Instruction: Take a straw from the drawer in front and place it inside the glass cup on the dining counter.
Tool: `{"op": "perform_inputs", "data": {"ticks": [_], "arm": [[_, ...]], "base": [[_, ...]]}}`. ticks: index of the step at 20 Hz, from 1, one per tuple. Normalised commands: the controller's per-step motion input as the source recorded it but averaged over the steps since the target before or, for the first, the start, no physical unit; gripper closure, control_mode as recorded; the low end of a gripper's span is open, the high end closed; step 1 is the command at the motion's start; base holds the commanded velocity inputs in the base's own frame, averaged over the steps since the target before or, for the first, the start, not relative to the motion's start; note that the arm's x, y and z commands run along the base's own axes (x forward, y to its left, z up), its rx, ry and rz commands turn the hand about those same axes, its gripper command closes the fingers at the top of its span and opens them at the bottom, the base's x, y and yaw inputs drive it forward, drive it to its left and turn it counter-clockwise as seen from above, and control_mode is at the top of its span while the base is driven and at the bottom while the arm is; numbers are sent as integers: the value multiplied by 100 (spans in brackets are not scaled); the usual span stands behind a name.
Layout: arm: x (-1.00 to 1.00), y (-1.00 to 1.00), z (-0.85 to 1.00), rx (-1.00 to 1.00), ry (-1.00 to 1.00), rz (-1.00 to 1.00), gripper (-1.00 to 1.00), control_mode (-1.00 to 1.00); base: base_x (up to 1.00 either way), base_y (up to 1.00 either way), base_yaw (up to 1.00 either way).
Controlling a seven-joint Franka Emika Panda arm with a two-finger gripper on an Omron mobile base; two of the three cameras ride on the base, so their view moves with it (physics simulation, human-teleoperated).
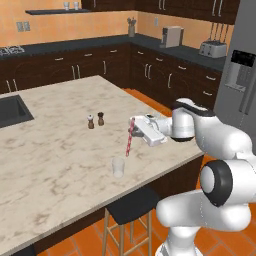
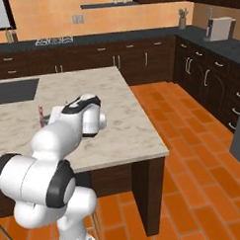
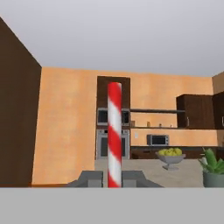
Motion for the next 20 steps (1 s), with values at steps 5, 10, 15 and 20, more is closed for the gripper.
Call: {"op": "perform_inputs", "data": {"ticks": [5, 10, 15, 20], "arm": [[4, 1, -25, 0, 5, 1, 100, -100], [29, 4, -19, -2, 0, 5, 100, -100], [52, 13, -31, -3, 0, 7, 100, -100], [34, 16, -23, -3, 0, 8, 100, -100]], "base": [[0, 0, 0], [0, 0, 0], [0, 0, 0], [0, 0, 0]]}}
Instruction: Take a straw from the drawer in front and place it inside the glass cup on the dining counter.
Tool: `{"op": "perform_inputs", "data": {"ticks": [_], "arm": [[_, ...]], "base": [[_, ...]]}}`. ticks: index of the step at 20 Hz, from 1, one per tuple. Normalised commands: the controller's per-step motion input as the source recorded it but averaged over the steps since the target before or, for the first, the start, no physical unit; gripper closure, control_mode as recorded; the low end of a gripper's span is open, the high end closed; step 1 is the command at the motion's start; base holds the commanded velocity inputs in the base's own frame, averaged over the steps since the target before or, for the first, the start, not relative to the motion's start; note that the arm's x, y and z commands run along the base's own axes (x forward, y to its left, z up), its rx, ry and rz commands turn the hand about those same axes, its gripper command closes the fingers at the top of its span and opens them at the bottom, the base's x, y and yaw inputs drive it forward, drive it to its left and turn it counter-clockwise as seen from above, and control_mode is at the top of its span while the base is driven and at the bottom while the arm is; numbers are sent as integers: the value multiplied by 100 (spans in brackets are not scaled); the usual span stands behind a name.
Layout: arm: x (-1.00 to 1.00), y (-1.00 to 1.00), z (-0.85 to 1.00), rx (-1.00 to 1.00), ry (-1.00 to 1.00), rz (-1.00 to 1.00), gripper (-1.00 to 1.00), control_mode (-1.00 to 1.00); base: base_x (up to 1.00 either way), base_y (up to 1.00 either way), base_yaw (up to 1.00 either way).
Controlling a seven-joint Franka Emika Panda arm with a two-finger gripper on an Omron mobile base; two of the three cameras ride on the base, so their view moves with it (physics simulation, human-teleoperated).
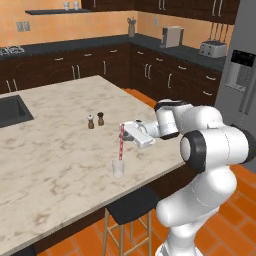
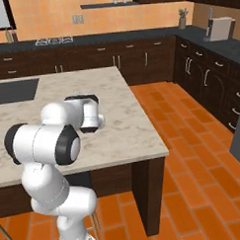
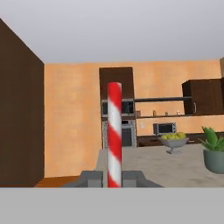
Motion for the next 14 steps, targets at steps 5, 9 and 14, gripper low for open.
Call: {"op": "perform_inputs", "data": {"ticks": [5, 9, 14], "arm": [[22, 15, -33, -2, 0, 7, 100, -100], [31, 7, -24, -2, 0, 6, 100, -100], [30, 1, -17, -2, -2, 6, 100, -100]], "base": [[0, 0, 0], [0, 0, 0], [0, 0, 0]]}}
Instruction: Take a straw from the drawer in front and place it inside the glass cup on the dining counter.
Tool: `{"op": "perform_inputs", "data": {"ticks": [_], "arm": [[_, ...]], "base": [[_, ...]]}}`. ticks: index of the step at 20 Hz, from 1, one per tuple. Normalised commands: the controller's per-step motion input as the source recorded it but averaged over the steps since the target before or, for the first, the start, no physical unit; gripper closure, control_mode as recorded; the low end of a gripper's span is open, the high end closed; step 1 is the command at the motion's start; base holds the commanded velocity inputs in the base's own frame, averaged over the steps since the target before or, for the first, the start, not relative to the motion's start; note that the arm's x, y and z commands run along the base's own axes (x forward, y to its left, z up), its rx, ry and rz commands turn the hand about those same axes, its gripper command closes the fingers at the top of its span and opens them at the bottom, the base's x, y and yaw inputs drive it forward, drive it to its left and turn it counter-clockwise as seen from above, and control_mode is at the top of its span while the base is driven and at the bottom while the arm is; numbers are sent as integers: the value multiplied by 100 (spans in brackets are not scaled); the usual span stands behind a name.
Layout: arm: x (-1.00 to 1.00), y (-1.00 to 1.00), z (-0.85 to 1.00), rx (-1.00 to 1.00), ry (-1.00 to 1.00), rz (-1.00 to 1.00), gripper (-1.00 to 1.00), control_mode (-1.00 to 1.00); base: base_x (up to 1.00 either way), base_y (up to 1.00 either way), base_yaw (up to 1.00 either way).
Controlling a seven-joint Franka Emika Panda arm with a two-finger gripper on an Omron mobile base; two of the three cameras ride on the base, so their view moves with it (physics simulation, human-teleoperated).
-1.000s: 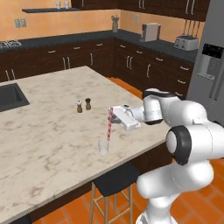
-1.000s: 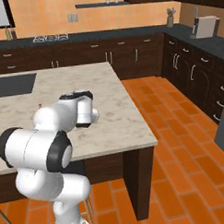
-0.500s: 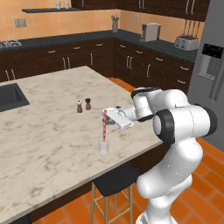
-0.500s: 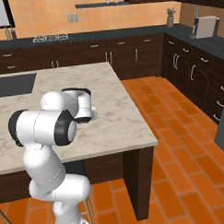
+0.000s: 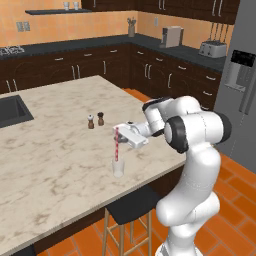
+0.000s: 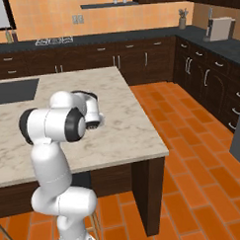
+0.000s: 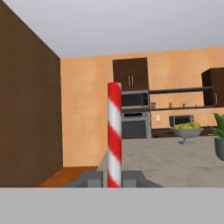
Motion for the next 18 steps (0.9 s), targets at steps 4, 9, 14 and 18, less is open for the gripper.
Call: {"op": "perform_inputs", "data": {"ticks": [4, 9, 14, 18], "arm": [[13, 6, -27, -3, -1, 6, 100, -100], [4, 10, -25, -2, -1, 5, 100, -100], [-20, 4, -15, 0, 0, 4, 100, -100], [-34, 0, -7, 0, -2, 3, -100, -100]], "base": [[0, 0, 0], [0, 0, 0], [0, 0, 0], [0, 0, 0]]}}
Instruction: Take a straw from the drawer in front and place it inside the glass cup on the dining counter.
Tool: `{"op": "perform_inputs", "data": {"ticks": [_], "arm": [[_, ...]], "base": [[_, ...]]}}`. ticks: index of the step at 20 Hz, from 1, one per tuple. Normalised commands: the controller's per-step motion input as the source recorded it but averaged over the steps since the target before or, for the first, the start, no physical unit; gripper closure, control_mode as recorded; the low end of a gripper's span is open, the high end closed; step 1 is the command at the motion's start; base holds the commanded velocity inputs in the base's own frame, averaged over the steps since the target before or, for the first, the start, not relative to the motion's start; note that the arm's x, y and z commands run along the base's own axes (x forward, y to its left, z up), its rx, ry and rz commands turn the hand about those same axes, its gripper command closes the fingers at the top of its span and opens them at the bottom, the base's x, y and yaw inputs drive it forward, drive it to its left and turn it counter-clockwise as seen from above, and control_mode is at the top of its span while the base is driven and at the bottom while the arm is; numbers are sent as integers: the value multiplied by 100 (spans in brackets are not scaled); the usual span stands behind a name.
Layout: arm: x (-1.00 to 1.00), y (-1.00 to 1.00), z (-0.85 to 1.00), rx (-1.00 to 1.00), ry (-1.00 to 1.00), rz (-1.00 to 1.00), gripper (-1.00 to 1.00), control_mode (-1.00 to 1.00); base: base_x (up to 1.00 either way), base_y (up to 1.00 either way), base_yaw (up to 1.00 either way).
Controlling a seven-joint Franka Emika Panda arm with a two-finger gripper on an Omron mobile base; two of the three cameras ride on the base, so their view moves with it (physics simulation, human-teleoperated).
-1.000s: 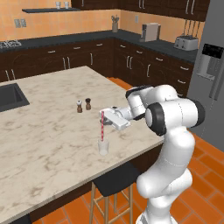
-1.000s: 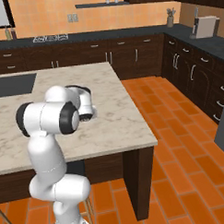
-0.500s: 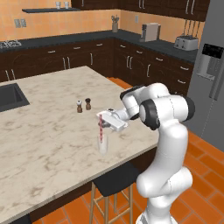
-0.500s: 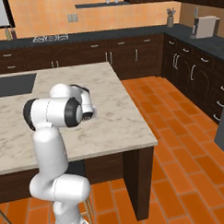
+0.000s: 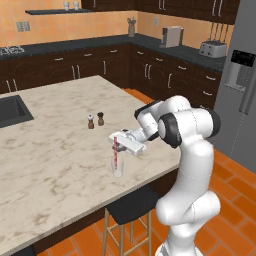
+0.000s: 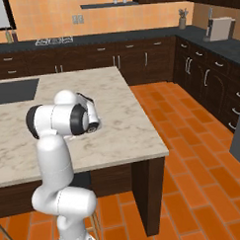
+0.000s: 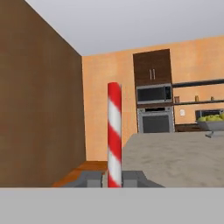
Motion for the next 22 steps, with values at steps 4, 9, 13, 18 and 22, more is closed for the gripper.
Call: {"op": "perform_inputs", "data": {"ticks": [4, 9, 13, 18, 22], "arm": [[-22, 0, 0, -1, -5, 2, -100, -100], [-21, 0, 1, -3, -11, 1, -100, -100], [-6, 0, 30, -9, -21, 0, -100, -100], [0, 0, 66, -11, -26, 0, -100, -100], [-7, 0, 79, -17, -29, 0, -100, -100]], "base": [[0, 0, 0], [0, 0, 0], [0, 0, 0], [0, 0, 0], [0, 0, 0]]}}
